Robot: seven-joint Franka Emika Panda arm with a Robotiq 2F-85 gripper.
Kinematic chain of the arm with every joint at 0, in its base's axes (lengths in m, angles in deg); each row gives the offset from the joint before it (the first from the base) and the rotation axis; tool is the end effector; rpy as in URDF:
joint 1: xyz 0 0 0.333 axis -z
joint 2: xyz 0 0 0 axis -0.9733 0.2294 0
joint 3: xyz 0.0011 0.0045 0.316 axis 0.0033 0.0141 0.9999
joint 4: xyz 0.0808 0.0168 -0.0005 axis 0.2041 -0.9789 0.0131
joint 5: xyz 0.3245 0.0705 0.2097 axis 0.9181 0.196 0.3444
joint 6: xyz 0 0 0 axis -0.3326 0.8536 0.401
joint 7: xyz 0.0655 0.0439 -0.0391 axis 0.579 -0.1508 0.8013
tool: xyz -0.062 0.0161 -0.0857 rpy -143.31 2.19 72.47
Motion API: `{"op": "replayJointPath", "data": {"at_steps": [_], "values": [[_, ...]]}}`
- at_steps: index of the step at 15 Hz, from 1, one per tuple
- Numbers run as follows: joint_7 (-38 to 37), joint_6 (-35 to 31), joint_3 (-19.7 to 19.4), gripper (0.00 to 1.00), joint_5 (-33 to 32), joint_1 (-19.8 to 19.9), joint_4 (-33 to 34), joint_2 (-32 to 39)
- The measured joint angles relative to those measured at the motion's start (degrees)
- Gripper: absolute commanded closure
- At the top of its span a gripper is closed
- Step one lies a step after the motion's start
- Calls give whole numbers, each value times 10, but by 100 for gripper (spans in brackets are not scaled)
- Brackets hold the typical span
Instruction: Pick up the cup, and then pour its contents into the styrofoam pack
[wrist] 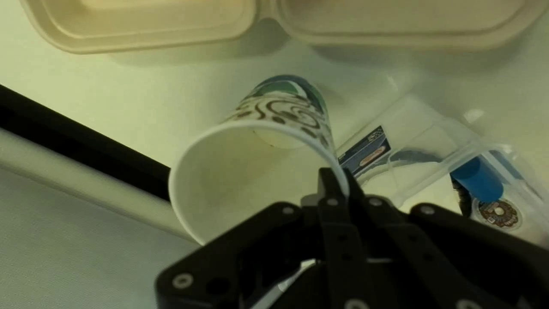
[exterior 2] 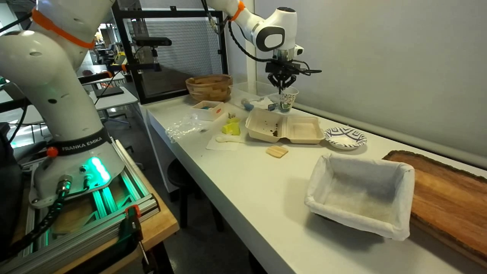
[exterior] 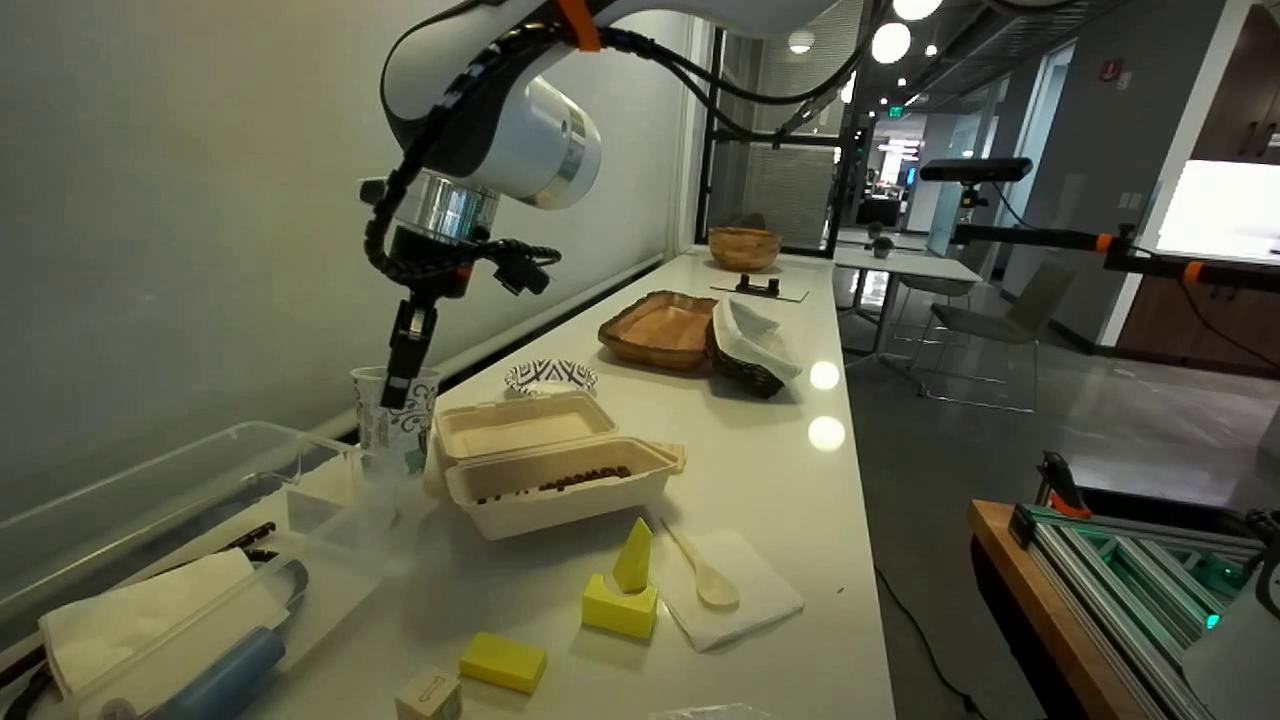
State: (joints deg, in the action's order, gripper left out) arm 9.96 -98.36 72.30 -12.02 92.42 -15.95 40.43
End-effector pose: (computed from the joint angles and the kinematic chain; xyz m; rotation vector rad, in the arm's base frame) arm 0.7239 -0.1221 0.2672 -2.8489 -0.8741 -0.4430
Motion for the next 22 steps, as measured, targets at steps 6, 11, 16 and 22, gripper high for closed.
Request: {"op": "replayJointPath", "data": {"at_steps": [6, 11, 16, 22], "values": [[46, -12, 3, 64, 0, 8, 0, 13], [42, -11, 7, 26, 0, 2, 9, 10], [-97, 1, -18, 0, -11, -41, 16, -42], [-311, 109, -79, 0, -74, -65, 8, -168]]}}
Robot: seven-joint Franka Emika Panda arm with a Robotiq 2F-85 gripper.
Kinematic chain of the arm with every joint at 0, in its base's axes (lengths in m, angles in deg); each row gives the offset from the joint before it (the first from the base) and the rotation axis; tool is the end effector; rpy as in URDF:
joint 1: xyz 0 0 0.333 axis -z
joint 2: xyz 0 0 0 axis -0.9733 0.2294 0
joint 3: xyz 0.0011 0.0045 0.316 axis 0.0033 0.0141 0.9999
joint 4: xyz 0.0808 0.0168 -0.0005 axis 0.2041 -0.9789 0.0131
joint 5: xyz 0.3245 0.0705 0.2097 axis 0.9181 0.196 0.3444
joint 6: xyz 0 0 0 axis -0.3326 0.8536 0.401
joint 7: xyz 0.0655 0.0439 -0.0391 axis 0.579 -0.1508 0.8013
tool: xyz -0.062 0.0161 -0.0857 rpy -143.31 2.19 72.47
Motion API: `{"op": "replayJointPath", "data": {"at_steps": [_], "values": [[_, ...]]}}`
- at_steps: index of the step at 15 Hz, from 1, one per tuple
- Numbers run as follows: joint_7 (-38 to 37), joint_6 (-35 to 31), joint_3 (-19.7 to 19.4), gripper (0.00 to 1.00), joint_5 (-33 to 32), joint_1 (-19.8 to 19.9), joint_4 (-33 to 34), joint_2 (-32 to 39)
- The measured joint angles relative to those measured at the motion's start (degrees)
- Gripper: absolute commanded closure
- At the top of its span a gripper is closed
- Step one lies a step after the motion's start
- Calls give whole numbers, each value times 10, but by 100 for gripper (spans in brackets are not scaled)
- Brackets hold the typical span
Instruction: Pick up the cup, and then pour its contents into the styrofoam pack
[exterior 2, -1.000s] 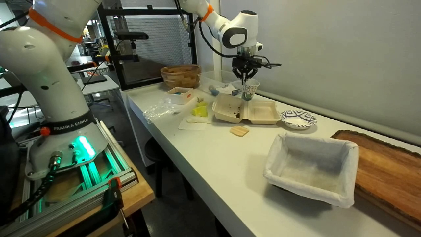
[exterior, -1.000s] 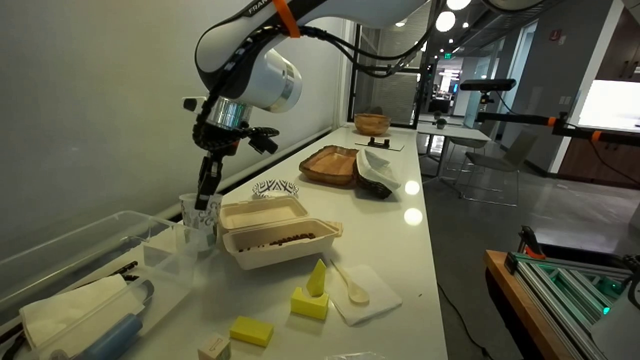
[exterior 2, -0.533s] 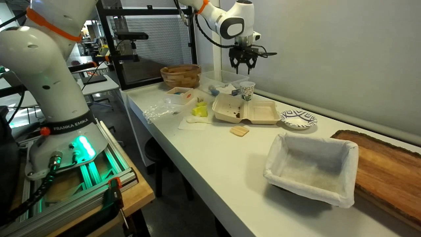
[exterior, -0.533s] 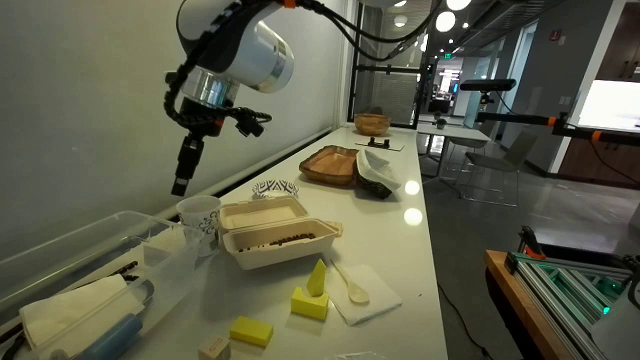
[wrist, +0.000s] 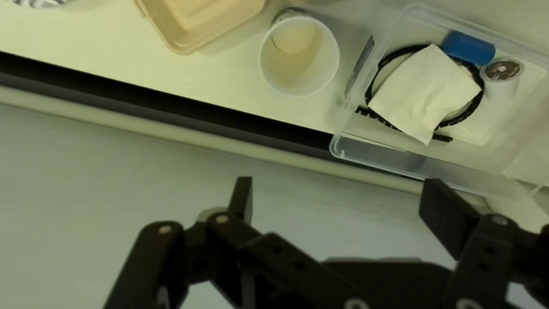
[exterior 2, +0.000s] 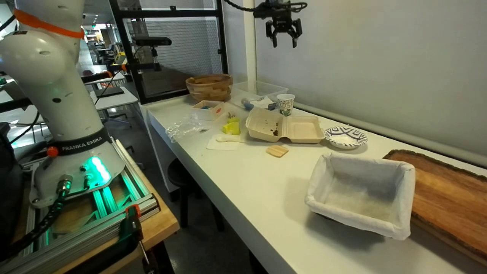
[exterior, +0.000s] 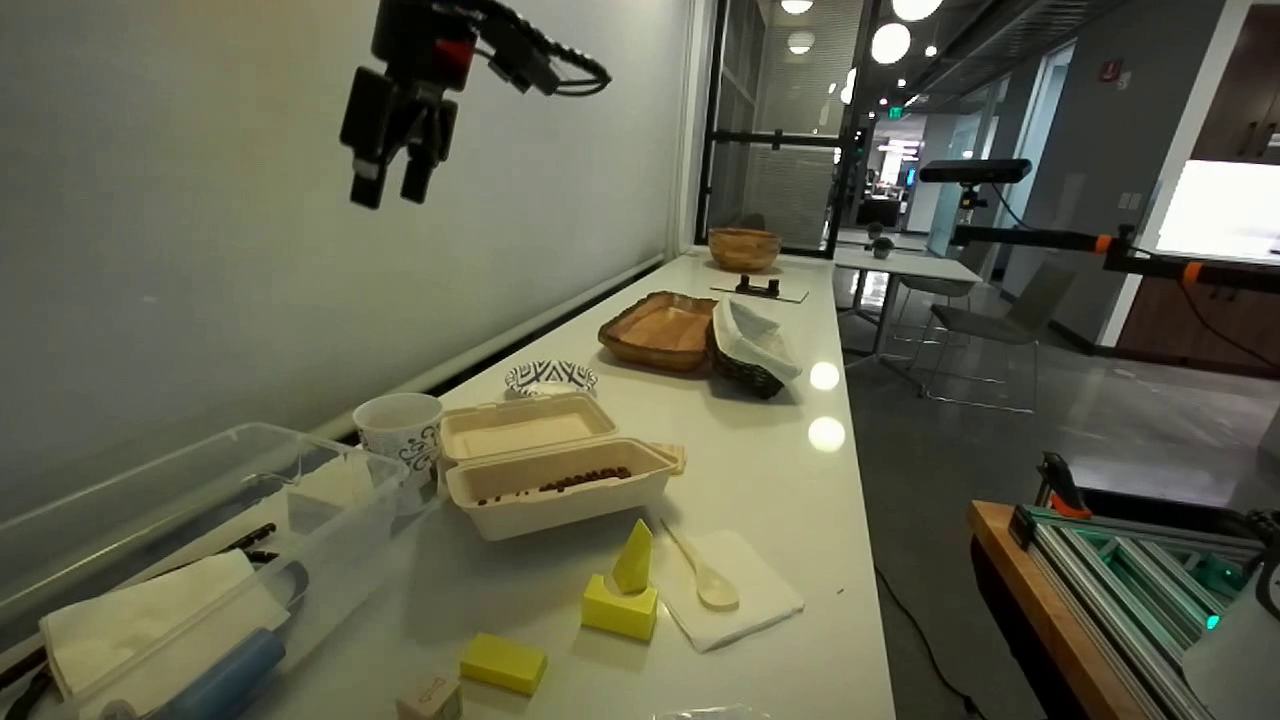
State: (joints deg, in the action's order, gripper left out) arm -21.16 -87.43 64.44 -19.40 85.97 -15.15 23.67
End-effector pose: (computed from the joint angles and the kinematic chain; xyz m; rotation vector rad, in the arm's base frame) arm 0.7023 -0.1156 0.4623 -3.0793 -0.2767 -0.4924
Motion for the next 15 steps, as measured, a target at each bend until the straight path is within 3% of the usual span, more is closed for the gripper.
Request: {"op": "replayJointPath", "data": {"at_steps": [6, 15], "values": [[-109, 102, -58, 0, -64, 2, -62, -125], [-120, 102, -58, 0, -68, 0, -84, -136]]}}
